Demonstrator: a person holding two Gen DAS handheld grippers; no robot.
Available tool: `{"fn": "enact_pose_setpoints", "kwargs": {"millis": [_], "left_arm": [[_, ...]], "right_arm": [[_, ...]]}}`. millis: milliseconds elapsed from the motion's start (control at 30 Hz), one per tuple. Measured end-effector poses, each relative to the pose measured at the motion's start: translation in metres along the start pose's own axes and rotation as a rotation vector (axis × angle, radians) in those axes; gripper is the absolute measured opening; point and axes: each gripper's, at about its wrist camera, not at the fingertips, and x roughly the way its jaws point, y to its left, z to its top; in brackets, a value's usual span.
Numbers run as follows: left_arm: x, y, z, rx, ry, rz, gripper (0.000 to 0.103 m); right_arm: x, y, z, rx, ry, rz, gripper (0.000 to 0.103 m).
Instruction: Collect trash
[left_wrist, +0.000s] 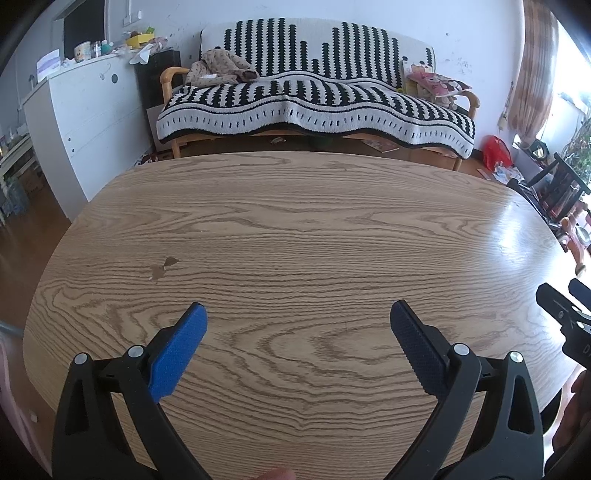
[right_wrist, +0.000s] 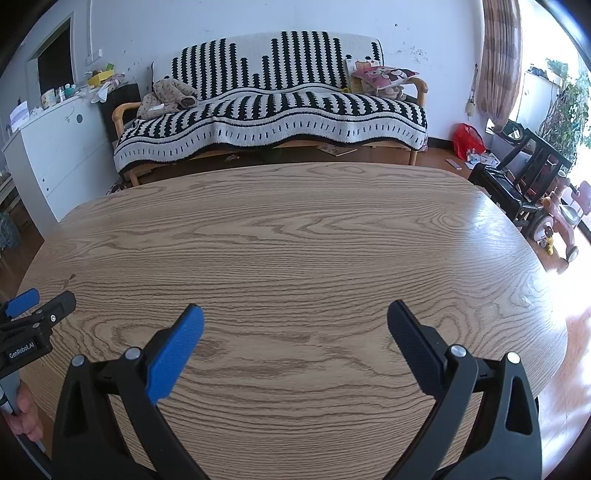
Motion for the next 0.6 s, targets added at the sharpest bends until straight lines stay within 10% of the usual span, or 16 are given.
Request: {"fn": "enact_pose_setpoints", "kwargs": {"millis": [600], "left_arm": [[-0.002,-0.010,0.001,0.043,-0.005,0.002,0.096]], "right_arm": [[0.000,-0.001,0.000,0.000,-0.001,0.001,0.096]]}}
